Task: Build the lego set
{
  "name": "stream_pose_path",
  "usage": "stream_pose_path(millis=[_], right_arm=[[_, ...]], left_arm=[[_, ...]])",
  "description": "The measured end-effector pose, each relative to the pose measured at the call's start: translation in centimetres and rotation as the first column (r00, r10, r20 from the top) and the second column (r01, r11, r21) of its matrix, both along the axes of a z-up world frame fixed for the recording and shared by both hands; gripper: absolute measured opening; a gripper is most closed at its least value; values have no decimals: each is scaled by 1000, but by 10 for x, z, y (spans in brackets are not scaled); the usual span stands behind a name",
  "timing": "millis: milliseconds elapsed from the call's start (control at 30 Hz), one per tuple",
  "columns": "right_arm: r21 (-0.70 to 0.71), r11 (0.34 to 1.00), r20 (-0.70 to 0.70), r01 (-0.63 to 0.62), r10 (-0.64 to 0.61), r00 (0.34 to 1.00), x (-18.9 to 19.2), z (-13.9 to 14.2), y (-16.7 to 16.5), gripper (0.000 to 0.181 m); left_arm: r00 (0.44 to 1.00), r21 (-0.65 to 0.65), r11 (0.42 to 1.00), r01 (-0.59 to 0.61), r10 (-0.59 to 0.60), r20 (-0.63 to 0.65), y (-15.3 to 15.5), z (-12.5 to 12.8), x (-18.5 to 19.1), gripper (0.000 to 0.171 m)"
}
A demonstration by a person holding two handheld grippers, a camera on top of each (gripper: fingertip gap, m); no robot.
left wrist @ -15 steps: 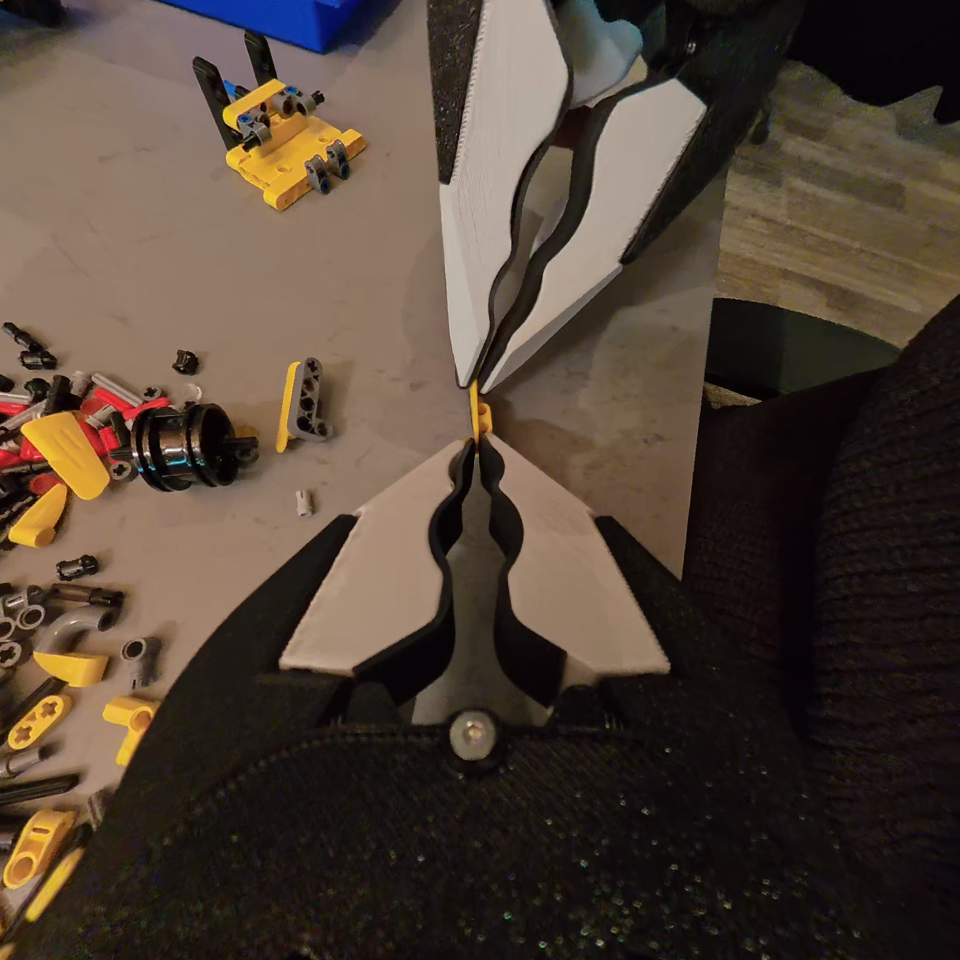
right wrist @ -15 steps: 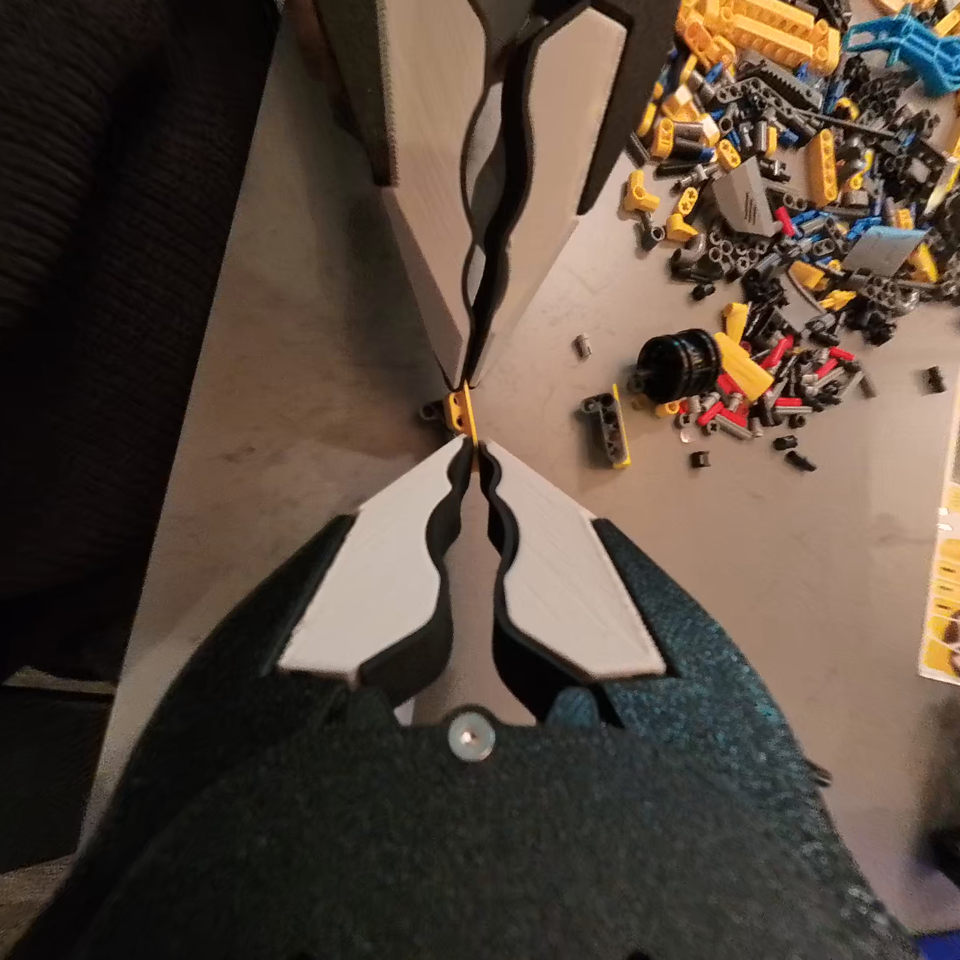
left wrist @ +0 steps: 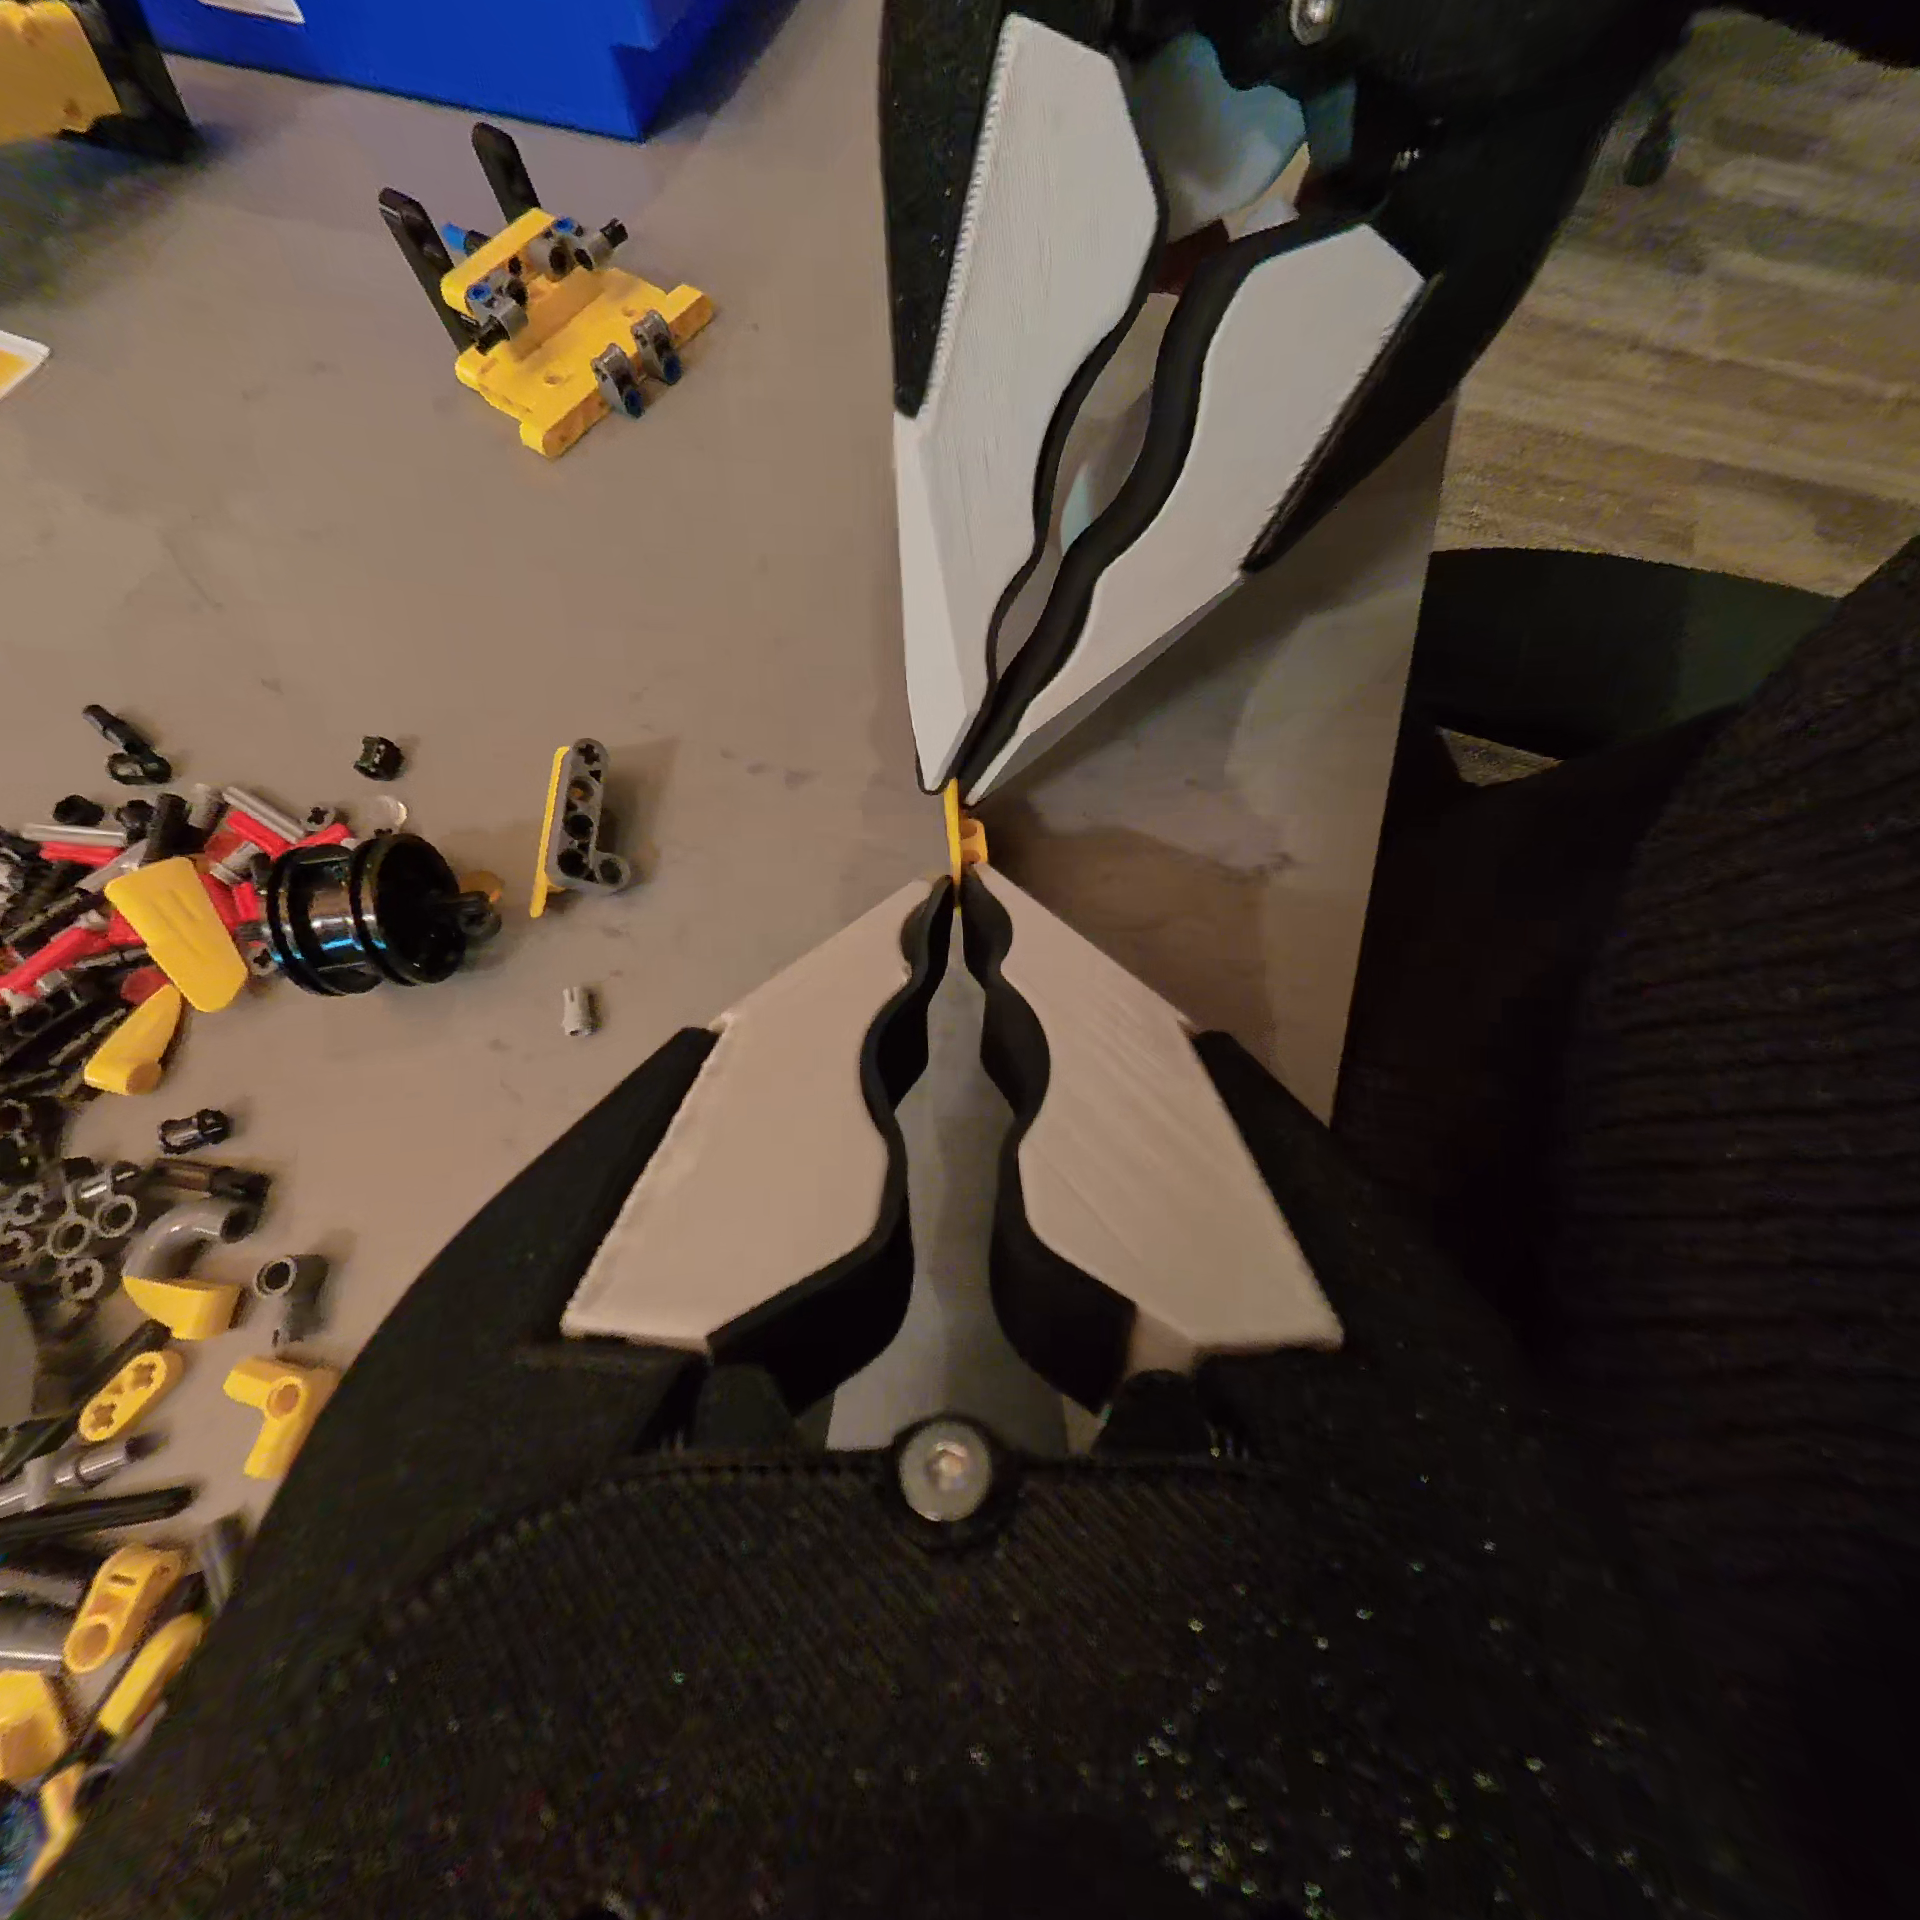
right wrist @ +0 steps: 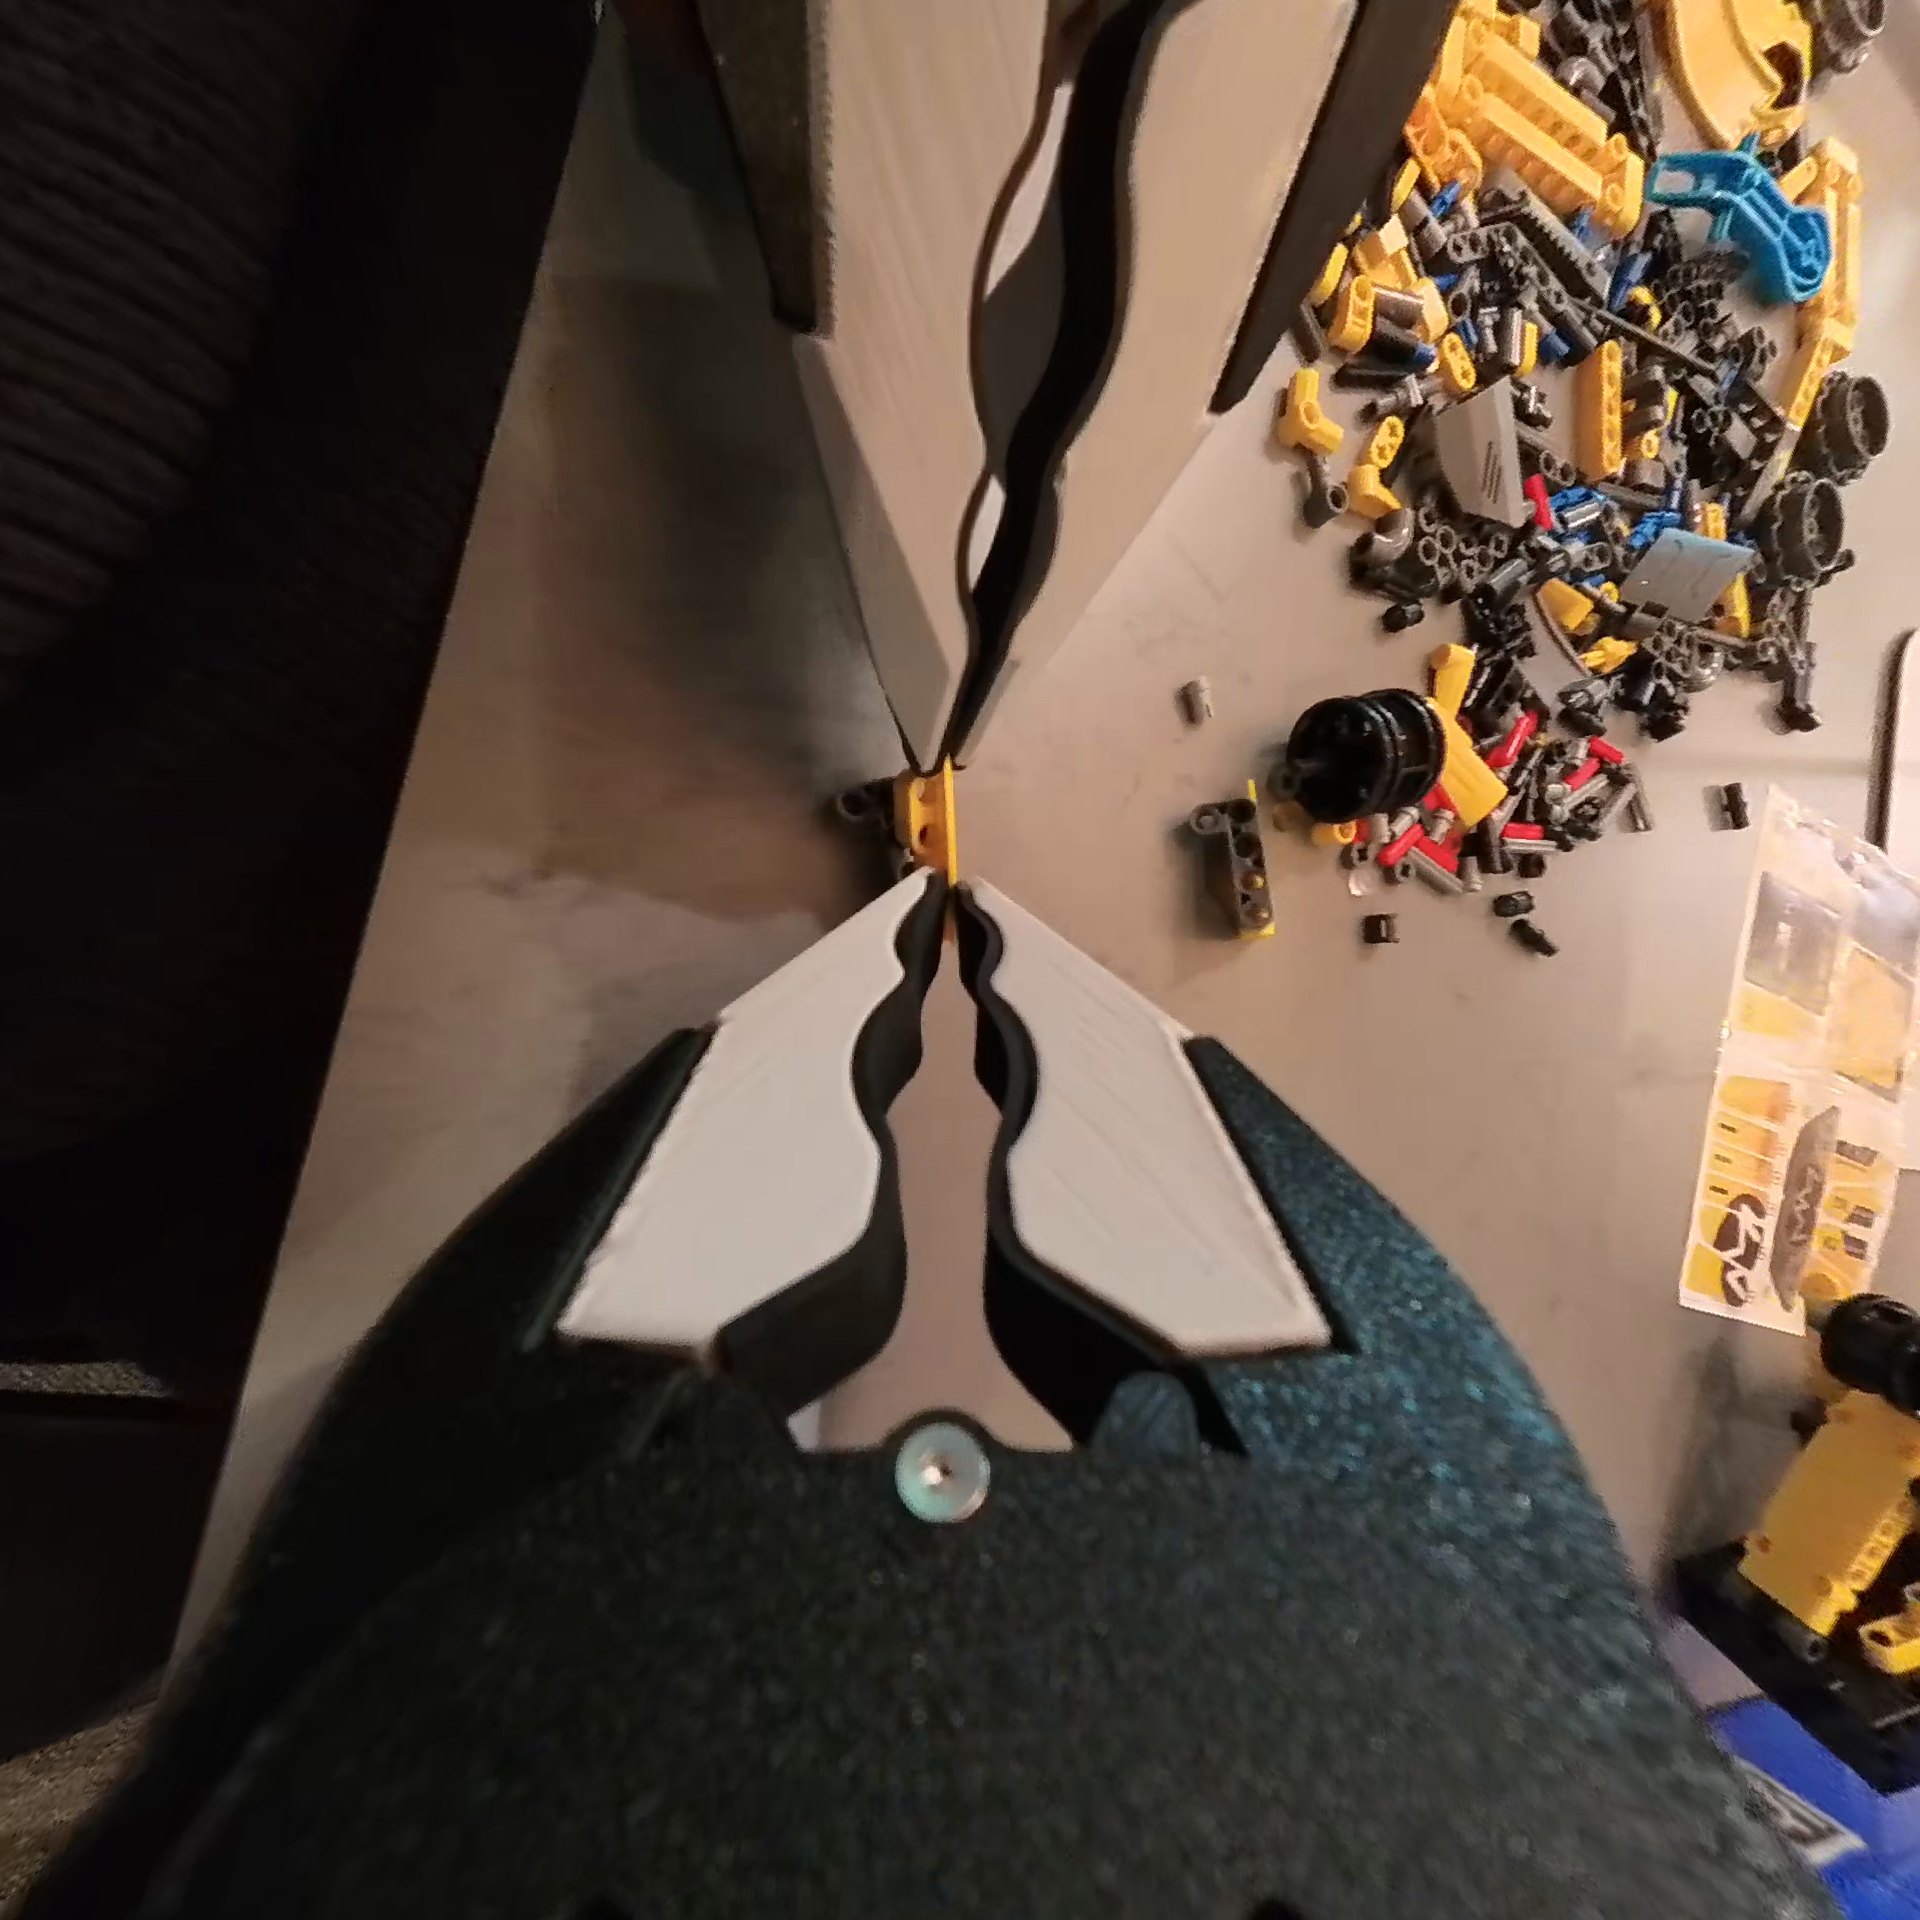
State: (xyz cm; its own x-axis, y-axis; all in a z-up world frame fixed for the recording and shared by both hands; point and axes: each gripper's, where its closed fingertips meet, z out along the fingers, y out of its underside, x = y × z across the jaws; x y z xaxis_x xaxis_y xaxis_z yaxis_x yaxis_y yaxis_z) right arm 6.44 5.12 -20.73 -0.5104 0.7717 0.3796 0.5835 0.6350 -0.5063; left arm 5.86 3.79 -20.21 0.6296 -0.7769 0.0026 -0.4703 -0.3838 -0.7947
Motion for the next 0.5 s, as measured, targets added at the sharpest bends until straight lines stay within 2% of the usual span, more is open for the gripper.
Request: stream_pose_path(millis=[500], right_arm=[[86, 996, -43, -20, 23, 999, 0, 5, -9, 2]], left_arm=[[1000, 4, 1000, -2, 2, -22, -10, 0, 1, 0]])
